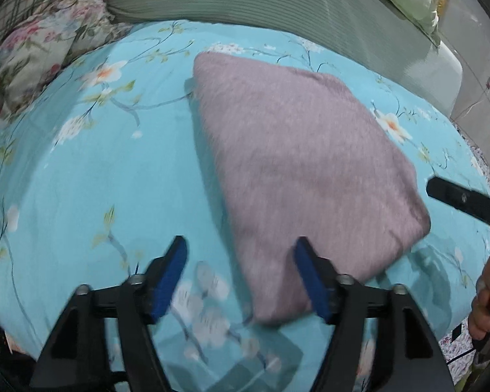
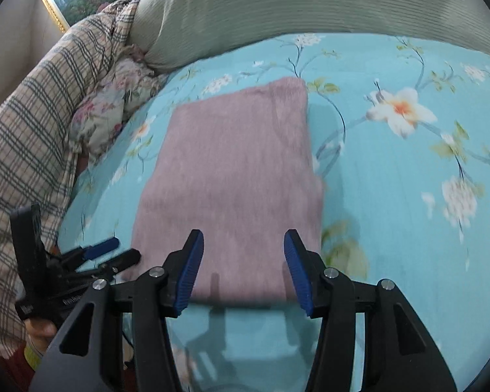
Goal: Fold small clothes
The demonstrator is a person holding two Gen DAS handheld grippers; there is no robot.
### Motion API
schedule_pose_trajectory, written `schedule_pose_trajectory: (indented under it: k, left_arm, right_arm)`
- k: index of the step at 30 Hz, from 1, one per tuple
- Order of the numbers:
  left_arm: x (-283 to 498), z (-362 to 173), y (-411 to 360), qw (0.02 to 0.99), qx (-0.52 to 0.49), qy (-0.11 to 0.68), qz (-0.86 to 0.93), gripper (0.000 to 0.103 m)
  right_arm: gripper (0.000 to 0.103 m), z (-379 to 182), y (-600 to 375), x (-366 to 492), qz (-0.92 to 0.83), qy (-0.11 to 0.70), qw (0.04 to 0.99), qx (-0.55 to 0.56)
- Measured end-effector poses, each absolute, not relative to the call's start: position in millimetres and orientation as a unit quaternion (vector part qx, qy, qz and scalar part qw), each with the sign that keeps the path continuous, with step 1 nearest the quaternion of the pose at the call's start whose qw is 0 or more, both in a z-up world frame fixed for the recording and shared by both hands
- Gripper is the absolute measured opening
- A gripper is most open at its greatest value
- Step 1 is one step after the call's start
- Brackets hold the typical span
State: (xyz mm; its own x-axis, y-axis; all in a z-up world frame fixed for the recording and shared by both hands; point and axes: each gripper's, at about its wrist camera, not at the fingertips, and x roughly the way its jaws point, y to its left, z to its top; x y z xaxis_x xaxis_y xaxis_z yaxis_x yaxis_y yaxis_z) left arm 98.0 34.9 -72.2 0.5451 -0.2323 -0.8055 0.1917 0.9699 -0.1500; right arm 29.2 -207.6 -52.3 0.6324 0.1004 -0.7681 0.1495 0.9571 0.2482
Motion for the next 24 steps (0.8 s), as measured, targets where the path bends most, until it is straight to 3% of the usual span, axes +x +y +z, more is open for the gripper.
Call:
schedule_pose_trajectory:
  k: [5,10,24]
  left_arm:
    - [73,-76,48,0.872,-0.037,0.475,-0.116,0.083]
    - [44,-81,50,0.876,-0.020,0.473,-0.096,0.083]
    - [2,-70,40,0.890,0.068,0.446,-0.057,0.083]
  right_arm:
    - [0.054,-64,-196,4,-0.018,0.440,0.889,0.127]
    - [0.076,-68,-182,-15,-0.019,0.440,0.892,0.105]
    - [0.087,-67,-164,-44,-0.020,0.438,0.895,0.084]
